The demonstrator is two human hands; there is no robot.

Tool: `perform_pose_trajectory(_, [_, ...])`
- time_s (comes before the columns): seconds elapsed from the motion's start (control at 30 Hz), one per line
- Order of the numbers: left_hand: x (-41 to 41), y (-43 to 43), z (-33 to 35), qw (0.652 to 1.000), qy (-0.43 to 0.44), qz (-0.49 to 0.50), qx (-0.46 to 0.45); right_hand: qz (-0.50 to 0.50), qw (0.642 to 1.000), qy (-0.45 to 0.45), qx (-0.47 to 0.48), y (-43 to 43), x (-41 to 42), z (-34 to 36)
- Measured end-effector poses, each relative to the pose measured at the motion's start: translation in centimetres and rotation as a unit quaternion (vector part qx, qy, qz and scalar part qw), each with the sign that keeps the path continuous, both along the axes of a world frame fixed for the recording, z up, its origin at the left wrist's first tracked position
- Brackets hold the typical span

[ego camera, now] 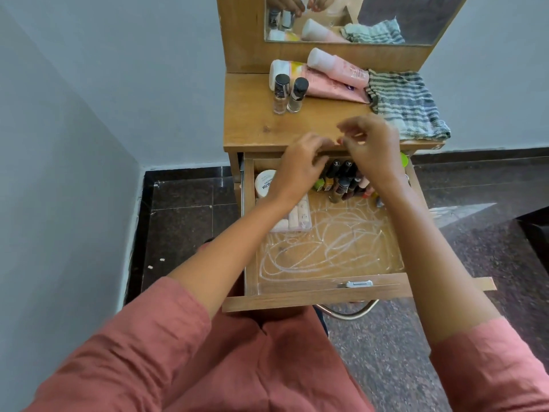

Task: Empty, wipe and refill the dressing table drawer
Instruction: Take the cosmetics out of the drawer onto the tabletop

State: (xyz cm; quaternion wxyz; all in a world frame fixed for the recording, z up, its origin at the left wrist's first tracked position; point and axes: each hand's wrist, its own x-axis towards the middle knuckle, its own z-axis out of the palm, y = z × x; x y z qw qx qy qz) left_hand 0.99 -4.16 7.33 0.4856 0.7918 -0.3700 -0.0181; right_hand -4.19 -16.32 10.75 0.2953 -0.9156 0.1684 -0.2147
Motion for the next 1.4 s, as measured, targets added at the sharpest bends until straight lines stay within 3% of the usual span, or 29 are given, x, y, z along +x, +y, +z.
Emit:
perform_pose_trajectory(0.17, [-2.4,-2.0,-2.4,0.998,0.022,-0.016,0.064,-0.034,0.998,0.055,0.023,-0.9,-3.9,-2.0])
perform_pose_trajectory(0.4, [-4.0,-3.5,-4.1,0.989,0.003,-0.014,0.145,-0.031,0.993,0.104,-0.045,-2.6,-5.1,-6.5])
perform_pose_trajectory(0.73, [-4.0,-4.4,-4.8,0.979,-0.042,0.007,0.2,-0.022,0.982,0.124,-0.142,-2.3,-4.7,-6.9])
perform_pose_trajectory(1.13, [-3.9,-3.1,-3.1,0.991,0.029,0.019,0.126,-0.015,0.99,0.104,-0.095,-1.7,-4.8,-5.3])
perform_pose_trajectory(1.4, [-2.1,-2.0,1.5,0.996,0.012,0.008,0.087,-0.008,0.999,0.024,0.021,-1.2,-4.7,-0.9])
